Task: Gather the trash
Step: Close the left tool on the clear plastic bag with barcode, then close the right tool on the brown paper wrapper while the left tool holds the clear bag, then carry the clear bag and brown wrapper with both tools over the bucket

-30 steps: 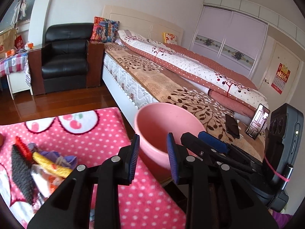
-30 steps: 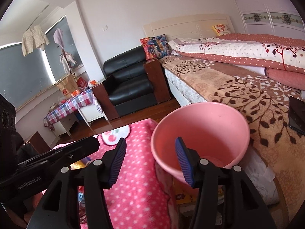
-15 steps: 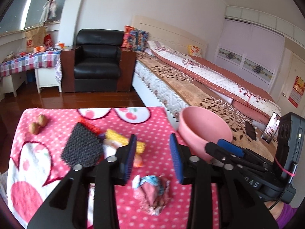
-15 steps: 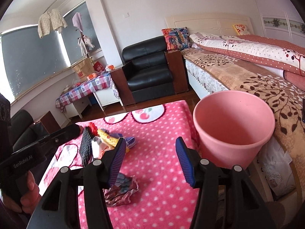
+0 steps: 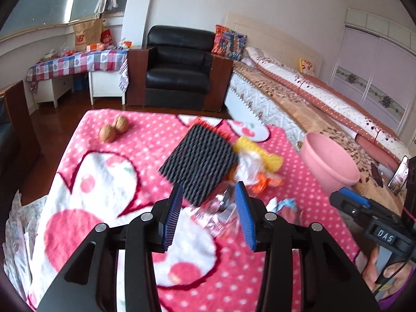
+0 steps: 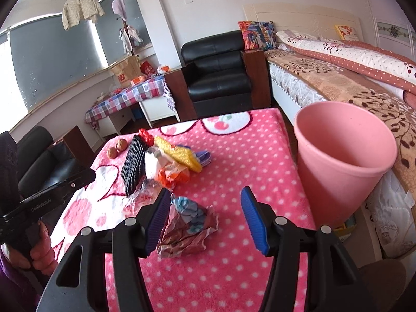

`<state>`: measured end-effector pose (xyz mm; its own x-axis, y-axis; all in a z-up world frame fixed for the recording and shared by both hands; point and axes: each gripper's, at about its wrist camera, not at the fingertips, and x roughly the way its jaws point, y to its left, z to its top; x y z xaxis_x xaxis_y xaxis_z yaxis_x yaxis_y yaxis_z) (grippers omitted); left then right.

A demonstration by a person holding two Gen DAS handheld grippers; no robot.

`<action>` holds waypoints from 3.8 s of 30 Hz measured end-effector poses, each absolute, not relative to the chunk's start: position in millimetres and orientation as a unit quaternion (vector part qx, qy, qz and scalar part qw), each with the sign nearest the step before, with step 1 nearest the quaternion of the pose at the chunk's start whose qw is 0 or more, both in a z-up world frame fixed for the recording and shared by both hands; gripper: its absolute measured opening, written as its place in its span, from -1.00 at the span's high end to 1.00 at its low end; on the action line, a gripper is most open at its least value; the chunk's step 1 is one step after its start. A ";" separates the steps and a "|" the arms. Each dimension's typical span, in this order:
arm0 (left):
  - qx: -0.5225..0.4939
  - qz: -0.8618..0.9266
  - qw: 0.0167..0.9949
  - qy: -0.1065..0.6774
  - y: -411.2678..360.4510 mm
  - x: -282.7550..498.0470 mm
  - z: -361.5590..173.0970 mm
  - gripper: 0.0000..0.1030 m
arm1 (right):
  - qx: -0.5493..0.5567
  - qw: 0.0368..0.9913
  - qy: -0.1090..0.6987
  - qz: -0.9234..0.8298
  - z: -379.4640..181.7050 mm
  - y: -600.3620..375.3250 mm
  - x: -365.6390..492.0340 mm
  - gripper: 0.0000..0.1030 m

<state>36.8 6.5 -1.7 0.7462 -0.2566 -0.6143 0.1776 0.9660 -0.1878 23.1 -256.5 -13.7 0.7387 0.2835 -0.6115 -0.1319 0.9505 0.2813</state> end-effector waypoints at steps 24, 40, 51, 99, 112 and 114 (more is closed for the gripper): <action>-0.018 -0.100 0.893 0.439 -18.3 65.5 -61.7 0.18 | 0.075 0.903 0.397 0.144 -42.8 -216.5 37.7 -0.28; -0.049 -0.125 0.895 0.425 -4.4 58.6 -50.8 0.99 | 0.073 0.896 0.414 0.142 -50.8 -212.3 42.6 -0.28; -0.062 -0.128 0.904 0.403 2.4 50.1 -30.7 0.99 | 0.092 0.885 0.431 0.154 -59.1 -216.2 44.8 0.45; -0.007 -0.215 0.924 0.315 -148.7 101.9 51.0 0.99 | 0.141 0.957 0.246 0.053 47.9 -369.7 54.6 0.85; 0.042 -0.236 0.909 0.340 -232.8 131.1 20.2 0.99 | 0.169 0.951 0.259 -0.002 14.0 -440.0 73.3 0.85; 0.051 -0.236 0.907 0.344 -243.0 134.7 14.4 0.99 | 0.173 0.949 0.264 -0.008 7.2 -447.5 78.1 0.85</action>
<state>134.7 -243.0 14.4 0.6521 -0.3924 -0.6486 0.4630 0.8837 -0.0691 78.1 -447.5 7.2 0.8601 0.0770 -0.5042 0.1056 0.9402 0.3238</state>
